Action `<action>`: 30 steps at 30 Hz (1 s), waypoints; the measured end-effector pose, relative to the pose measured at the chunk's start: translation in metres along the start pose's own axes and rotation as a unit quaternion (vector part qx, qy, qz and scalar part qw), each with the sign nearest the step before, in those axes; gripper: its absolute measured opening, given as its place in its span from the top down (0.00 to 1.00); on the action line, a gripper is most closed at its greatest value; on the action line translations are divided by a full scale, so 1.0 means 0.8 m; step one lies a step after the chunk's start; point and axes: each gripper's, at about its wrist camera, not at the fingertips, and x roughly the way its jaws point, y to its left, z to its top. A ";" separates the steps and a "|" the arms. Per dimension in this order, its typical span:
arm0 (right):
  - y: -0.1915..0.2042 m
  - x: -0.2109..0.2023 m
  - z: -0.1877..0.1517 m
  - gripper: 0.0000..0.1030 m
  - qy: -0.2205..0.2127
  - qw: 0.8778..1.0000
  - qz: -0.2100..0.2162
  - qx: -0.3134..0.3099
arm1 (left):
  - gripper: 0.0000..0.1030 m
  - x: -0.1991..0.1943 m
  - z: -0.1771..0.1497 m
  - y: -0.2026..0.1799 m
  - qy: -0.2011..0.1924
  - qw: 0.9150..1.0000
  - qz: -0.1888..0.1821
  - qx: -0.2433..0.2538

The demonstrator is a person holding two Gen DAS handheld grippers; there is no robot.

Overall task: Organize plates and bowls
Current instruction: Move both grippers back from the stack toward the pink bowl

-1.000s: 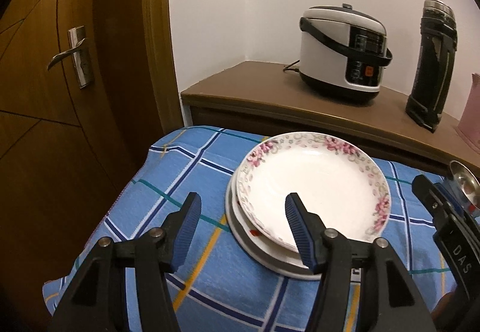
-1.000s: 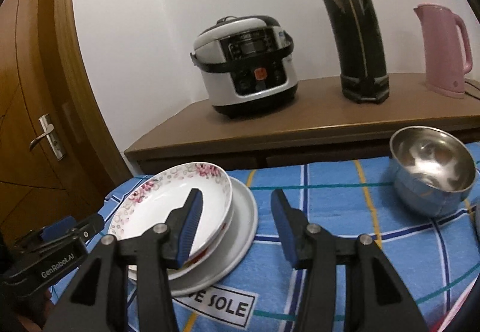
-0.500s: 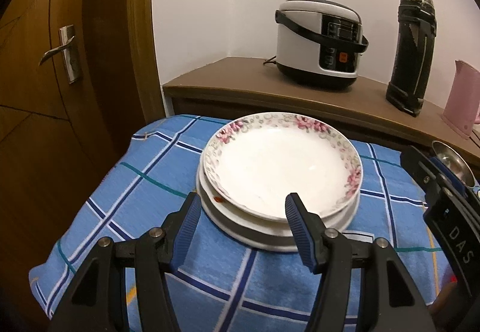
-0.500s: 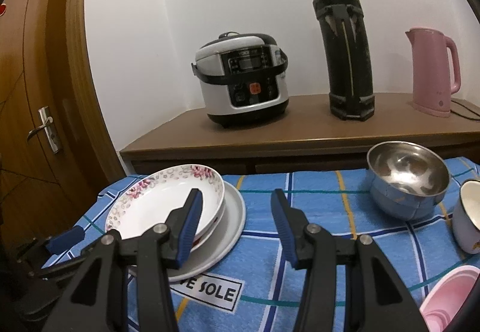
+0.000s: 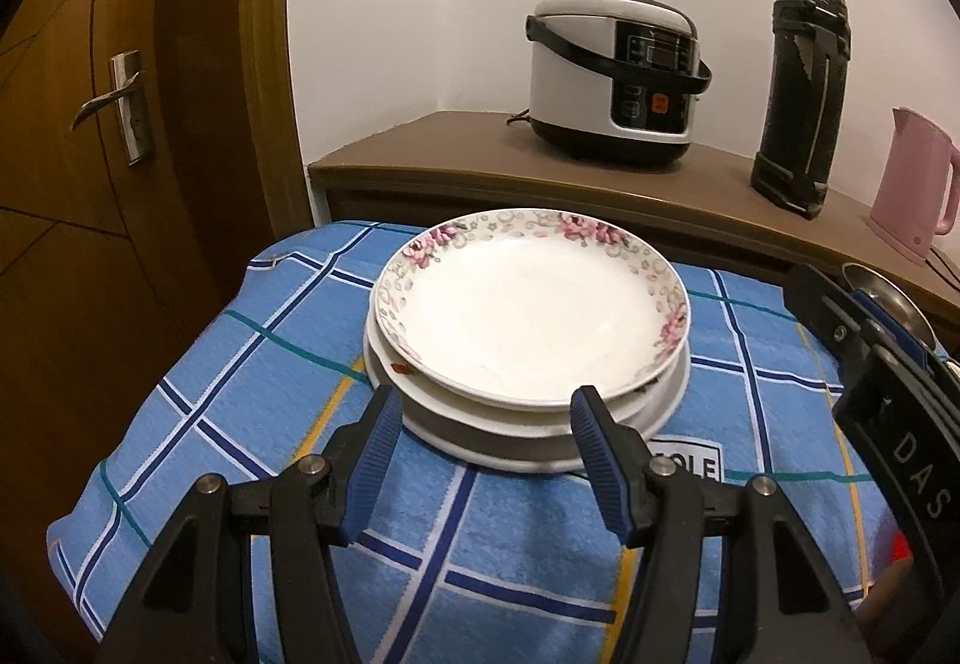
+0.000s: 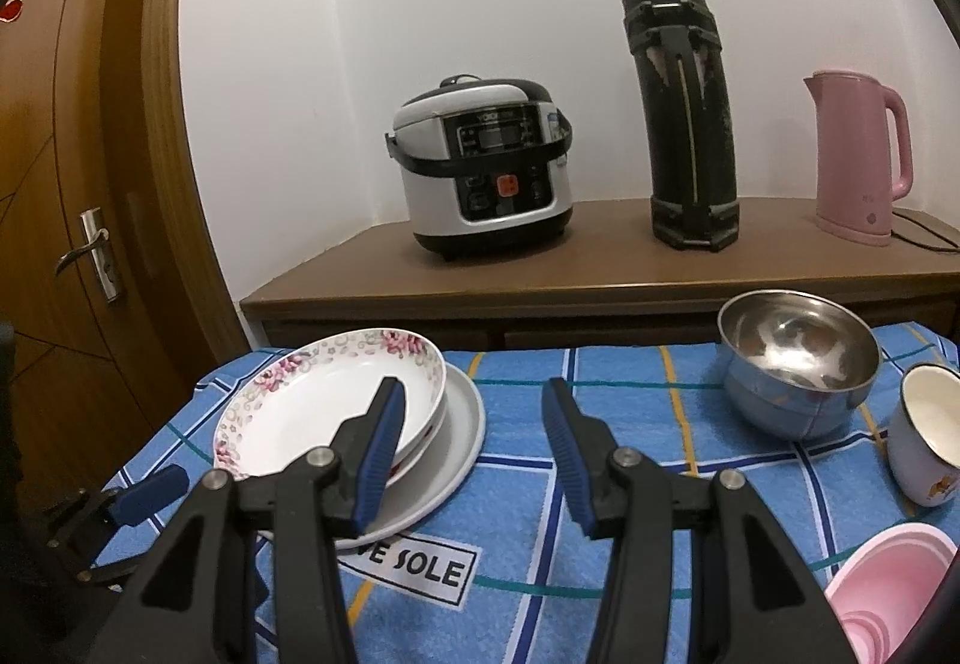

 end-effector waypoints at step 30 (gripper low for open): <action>-0.058 -0.093 -0.005 0.52 0.005 0.999 -0.024 0.031 | 0.41 -0.029 -0.009 -0.053 0.000 0.998 -0.049 0.028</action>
